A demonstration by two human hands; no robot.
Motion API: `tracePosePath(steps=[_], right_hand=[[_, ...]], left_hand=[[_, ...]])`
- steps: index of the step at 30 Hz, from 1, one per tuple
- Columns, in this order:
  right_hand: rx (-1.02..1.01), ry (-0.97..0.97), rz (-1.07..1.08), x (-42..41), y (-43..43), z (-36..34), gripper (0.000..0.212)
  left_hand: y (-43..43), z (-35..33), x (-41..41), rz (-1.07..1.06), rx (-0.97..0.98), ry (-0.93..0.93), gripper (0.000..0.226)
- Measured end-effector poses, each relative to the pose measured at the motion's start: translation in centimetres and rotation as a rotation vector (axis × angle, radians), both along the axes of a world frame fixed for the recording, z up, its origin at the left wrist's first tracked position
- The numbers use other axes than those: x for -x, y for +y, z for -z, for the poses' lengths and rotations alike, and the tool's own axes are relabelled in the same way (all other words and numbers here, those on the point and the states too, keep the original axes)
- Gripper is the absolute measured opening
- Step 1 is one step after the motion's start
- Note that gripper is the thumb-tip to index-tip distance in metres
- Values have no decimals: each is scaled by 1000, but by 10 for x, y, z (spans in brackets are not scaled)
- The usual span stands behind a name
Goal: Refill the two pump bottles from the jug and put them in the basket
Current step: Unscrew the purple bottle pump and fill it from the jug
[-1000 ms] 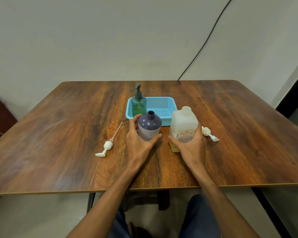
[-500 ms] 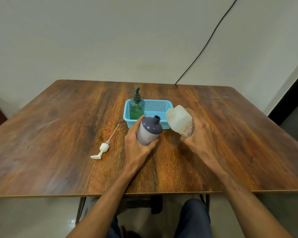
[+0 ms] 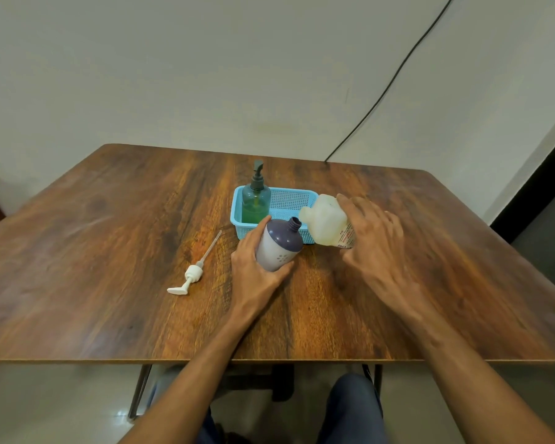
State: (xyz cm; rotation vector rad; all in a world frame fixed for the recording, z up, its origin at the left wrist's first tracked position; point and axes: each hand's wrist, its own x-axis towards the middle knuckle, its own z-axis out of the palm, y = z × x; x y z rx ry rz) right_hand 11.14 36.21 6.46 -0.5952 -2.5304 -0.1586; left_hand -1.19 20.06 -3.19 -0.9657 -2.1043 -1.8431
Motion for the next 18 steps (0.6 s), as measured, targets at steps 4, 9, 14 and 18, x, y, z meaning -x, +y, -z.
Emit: tracePosePath(steps=[4, 9, 14, 18], right_hand=[[-27, -58, 17, 1, -2, -3, 102], [-73, -94, 45, 1, -2, -6, 104], [-106, -102, 47, 1, 0, -8, 106], [-121, -120, 47, 1, -1, -11, 106]], left_hand=[[-1, -3, -2, -4, -8, 5, 88], [-1, -1, 0, 2, -3, -3, 90], [0, 0, 0, 0, -2, -1, 90], [0, 1, 1, 3, -1, -6, 90]])
